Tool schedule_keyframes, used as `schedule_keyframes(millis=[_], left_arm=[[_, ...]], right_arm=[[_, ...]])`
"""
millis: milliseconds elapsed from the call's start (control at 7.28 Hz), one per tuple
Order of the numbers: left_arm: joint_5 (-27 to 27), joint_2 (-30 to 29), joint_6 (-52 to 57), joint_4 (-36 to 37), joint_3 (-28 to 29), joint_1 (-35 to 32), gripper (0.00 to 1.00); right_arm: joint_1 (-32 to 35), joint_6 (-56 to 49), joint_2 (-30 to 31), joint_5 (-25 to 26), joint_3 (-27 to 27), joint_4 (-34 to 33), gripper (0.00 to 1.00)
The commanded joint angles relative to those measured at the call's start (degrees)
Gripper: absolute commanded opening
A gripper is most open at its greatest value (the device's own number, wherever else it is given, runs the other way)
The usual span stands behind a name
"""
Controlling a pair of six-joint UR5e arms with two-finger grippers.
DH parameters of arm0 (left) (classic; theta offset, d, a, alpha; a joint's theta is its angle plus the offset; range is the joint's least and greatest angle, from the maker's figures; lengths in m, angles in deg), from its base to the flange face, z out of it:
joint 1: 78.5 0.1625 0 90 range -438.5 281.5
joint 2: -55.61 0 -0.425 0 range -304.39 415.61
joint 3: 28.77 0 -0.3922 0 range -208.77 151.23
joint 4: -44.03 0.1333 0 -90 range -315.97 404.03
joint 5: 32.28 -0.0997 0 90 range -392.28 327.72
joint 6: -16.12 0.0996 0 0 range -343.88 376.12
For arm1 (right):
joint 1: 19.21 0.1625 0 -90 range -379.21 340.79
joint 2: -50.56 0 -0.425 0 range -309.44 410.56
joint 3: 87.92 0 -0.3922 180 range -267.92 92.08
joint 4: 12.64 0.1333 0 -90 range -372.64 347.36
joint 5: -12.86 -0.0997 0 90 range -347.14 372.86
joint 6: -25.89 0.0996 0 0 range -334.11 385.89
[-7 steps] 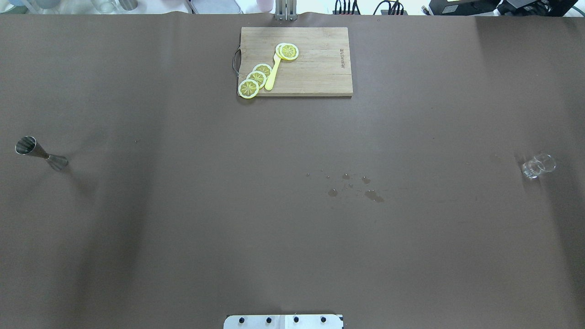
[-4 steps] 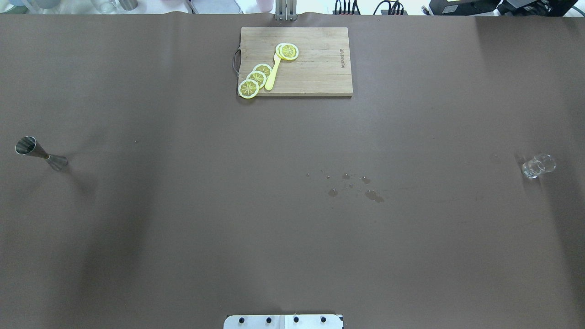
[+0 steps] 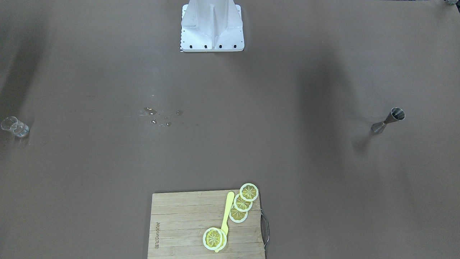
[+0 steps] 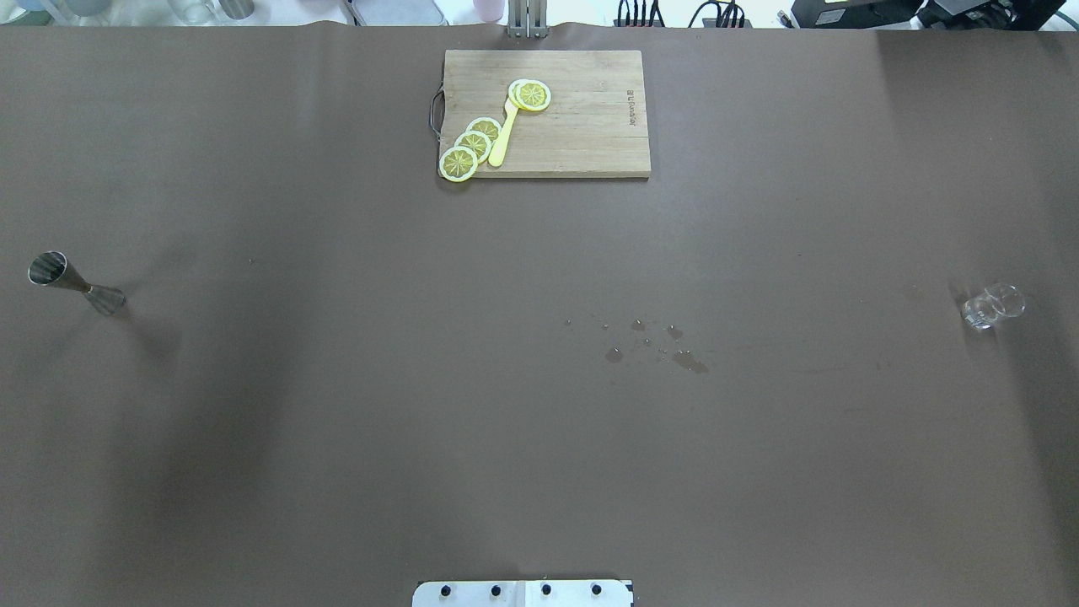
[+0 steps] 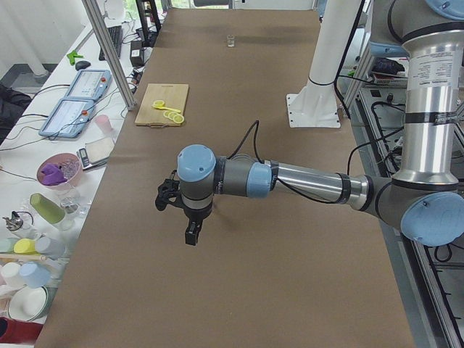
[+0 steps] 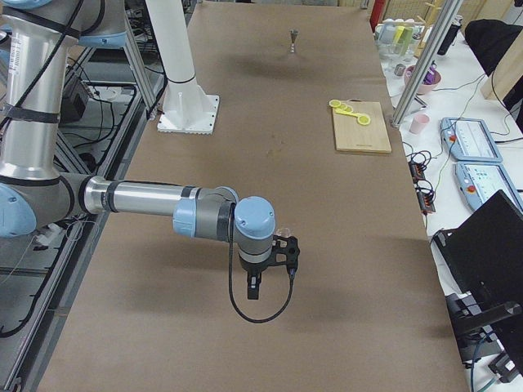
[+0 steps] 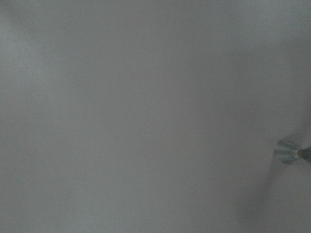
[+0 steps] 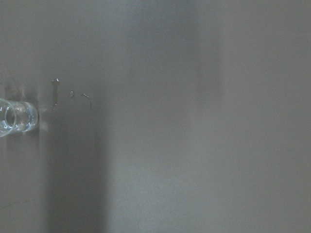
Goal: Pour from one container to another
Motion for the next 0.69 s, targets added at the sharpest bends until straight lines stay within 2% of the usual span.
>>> schedule_keyframes(millis=[0, 549], left_arm=[[0.94, -0.73, -0.32, -0.25, -0.32, 0.02, 0.98], [1.83, -3.98, -9.01, -2.88, -1.64, 0.10, 0.97]], right_arm=[[0.00, 0.00, 0.00, -0.07, 0.00, -0.09, 1.00], [0.00, 0.00, 0.00, -0.15, 0.00, -0.09, 1.00]])
